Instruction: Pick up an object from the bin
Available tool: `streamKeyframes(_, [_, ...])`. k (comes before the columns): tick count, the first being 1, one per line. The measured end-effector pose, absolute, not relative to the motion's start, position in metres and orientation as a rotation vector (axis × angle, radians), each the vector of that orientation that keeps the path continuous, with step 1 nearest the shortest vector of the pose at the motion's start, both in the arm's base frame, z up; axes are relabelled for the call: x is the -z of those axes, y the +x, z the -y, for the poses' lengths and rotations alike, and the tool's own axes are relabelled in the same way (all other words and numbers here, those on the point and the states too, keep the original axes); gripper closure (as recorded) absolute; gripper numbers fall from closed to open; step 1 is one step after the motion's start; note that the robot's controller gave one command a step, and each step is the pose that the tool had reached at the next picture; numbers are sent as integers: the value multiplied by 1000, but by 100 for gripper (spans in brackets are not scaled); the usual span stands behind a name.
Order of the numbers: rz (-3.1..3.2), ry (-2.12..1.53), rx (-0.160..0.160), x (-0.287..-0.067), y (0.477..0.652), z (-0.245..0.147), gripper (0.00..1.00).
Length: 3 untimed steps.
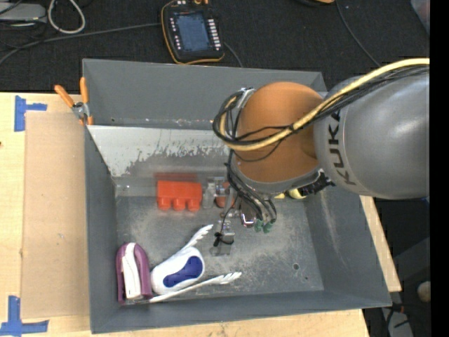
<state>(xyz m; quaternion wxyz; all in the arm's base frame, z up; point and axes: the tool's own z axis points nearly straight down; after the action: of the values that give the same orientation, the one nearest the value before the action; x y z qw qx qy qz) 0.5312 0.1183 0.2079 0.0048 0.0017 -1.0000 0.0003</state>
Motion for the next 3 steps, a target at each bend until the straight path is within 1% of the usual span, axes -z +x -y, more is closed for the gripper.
streamKeyframes(1, [3140, -3, 0, -213, 533, -117, 0])
streamKeyframes(2, [3123, 322, 1, -138, 546, -130, 0])
streamKeyframes(3, [3082, 610, 2, -145, 551, -139, 0])
